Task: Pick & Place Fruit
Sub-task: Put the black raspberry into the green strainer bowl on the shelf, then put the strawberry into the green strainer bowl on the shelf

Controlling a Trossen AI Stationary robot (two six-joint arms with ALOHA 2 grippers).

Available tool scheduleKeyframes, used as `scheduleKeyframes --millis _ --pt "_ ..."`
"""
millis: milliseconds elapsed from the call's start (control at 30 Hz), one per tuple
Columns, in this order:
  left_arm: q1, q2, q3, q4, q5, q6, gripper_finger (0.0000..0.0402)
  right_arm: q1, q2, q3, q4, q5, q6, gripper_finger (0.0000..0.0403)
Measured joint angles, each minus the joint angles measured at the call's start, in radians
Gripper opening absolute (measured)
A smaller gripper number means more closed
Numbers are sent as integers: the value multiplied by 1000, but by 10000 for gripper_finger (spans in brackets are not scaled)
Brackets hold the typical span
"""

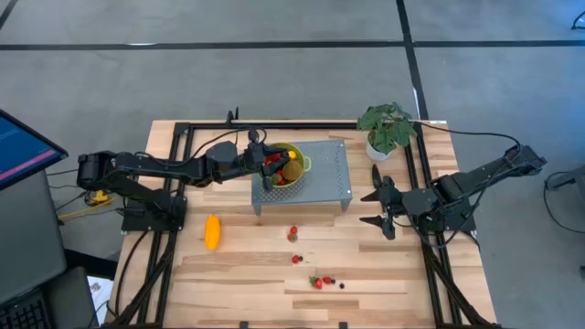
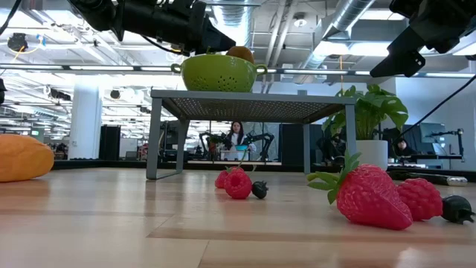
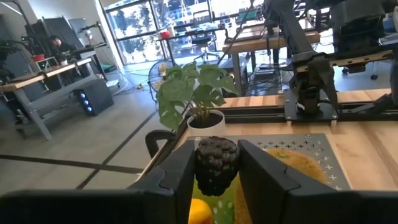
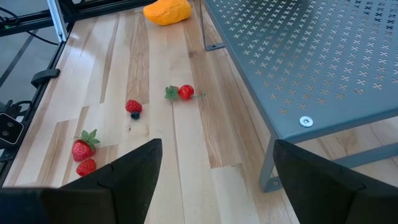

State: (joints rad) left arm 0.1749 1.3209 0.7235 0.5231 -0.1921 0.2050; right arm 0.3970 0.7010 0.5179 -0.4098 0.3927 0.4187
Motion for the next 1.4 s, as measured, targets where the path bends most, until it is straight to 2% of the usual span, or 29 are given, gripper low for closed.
scheduleKeyframes --millis 267,700,833,1133,1400 --pt "0 0 0 -1 -48 0 136 0 0 0 0 0 0 301" --pt "-8 -10 0 -2 -52 0 240 0 0 0 0 0 0 301" --pt "-38 -42 1 -2 -52 -1 259 0 0 0 0 0 0 301" --pt "-204 -147 1 3 -8 -3 251 0 0 0 0 0 0 301" --pt "-422 -118 1 -15 0 -11 239 0 0 0 0 0 0 301"
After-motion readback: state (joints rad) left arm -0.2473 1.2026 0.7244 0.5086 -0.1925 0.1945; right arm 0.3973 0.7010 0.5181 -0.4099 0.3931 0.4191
